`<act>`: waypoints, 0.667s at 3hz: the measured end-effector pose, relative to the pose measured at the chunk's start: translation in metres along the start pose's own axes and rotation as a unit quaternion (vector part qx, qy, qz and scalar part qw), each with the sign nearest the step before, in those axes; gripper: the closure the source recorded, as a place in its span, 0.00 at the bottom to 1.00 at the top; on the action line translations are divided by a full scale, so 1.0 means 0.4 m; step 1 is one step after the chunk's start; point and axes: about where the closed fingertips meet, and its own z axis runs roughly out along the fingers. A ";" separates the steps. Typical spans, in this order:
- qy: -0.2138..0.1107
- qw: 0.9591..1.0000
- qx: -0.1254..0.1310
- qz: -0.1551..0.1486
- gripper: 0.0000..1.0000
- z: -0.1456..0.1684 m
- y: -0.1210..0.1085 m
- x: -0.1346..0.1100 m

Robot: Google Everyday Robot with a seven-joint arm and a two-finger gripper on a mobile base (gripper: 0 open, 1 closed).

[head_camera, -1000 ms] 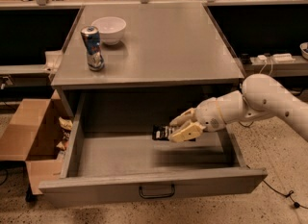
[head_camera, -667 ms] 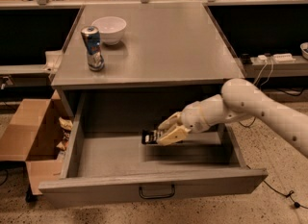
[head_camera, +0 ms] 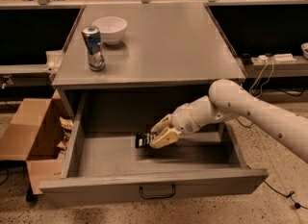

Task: Place rxbar chocolate into top drawer

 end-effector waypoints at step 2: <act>0.018 1.000 -0.011 -0.017 0.06 0.023 0.021 -0.007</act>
Offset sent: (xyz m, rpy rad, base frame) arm -0.0118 0.0116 0.0010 -0.0536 -0.0194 0.0665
